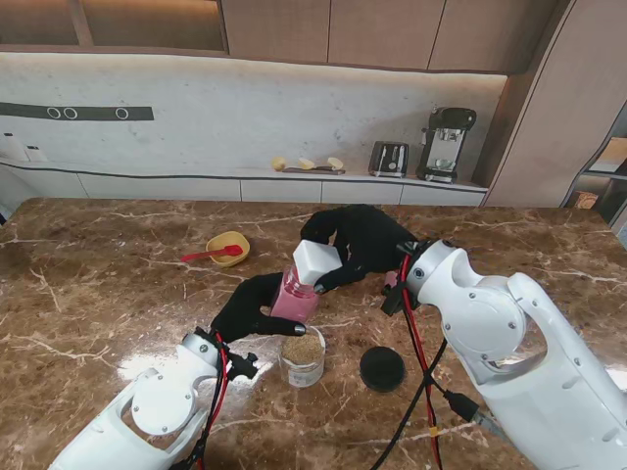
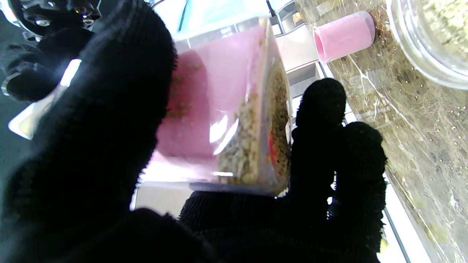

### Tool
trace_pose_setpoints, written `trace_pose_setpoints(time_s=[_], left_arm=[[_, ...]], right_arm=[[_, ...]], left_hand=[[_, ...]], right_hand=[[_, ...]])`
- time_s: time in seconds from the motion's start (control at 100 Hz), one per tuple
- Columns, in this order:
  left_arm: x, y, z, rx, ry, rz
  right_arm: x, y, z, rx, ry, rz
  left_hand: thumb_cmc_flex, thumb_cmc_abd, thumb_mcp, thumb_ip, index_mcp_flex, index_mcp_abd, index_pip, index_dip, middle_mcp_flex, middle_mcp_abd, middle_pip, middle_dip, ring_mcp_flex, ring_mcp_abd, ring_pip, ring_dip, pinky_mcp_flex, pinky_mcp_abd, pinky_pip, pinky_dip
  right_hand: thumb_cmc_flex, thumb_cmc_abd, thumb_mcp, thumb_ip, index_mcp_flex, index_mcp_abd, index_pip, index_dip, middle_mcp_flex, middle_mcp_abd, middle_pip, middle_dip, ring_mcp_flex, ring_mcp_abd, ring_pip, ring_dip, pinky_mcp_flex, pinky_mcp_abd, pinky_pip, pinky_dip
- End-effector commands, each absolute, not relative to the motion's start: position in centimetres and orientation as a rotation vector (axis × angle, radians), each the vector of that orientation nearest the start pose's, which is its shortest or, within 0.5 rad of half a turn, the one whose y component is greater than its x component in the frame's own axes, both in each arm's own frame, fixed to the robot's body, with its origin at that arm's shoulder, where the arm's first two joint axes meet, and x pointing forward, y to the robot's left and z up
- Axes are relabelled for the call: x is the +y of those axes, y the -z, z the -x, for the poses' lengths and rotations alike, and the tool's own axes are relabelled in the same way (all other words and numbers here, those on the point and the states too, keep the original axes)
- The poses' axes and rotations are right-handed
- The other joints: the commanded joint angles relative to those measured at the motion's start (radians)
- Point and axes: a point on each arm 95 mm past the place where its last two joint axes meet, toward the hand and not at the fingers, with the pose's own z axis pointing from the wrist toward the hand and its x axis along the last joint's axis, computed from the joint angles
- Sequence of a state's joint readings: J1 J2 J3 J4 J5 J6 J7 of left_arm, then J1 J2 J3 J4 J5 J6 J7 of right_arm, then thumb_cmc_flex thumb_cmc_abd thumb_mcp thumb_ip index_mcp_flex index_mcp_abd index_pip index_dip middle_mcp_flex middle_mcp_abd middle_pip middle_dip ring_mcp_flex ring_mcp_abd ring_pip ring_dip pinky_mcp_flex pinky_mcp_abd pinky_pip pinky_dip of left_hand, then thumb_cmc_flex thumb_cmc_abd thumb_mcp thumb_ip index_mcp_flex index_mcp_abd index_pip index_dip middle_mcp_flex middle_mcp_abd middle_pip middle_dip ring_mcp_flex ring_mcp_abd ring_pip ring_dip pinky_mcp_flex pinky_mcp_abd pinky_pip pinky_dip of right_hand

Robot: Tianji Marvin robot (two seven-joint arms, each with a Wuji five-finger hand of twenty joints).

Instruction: Measure grain into the airtight container

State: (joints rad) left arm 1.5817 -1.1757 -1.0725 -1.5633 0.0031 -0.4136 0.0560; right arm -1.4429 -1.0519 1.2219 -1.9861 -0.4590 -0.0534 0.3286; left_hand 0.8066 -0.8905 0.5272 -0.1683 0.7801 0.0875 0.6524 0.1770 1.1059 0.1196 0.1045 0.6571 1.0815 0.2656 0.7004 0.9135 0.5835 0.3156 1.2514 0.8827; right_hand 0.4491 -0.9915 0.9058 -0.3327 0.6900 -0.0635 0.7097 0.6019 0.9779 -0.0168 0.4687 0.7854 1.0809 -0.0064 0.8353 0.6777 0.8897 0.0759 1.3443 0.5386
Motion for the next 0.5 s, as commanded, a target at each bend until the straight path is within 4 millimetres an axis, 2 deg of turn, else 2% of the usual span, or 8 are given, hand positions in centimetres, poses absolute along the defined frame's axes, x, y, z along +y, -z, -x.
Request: trace_pose_setpoints(time_s=[0.0, 0.49], left_arm=[[-7.9, 32.9, -36.5, 0.902, 2.561, 1.894], [-7.8, 32.9, -36.6, 0.908, 2.558, 1.884]], right_arm=[[7.4, 16.5, -38.5, 1.606, -2.091, -1.248], [8.7, 16.2, -37.7, 1.707, -2.057, -1.095]], left_hand=[[0.191, 0.314, 0.183, 0.035, 0.185, -0.226, 0.249, 0.022, 0.094, -0.069, 0.097, 0.042, 0.016, -0.054, 0.035, 0.009, -0.016, -0.036, 0.033, 0.035], [0.193, 0.313, 0.184, 0.035, 0.186, -0.214, 0.245, 0.018, 0.096, -0.061, 0.097, 0.041, 0.026, -0.047, 0.041, 0.015, -0.011, -0.034, 0.040, 0.038]], right_hand=[[0.149, 0.153, 0.127, 0.033, 0.089, -0.115, 0.174, 0.034, 0.087, -0.048, 0.085, 0.064, 0.015, -0.021, 0.000, 0.015, 0.002, -0.001, 0.028, -0.004], [0.136, 0.153, 0.127, 0.029, 0.094, -0.117, 0.162, 0.033, 0.089, -0.052, 0.085, 0.060, 0.011, -0.025, 0.005, 0.018, 0.001, -0.003, 0.027, -0.001]])
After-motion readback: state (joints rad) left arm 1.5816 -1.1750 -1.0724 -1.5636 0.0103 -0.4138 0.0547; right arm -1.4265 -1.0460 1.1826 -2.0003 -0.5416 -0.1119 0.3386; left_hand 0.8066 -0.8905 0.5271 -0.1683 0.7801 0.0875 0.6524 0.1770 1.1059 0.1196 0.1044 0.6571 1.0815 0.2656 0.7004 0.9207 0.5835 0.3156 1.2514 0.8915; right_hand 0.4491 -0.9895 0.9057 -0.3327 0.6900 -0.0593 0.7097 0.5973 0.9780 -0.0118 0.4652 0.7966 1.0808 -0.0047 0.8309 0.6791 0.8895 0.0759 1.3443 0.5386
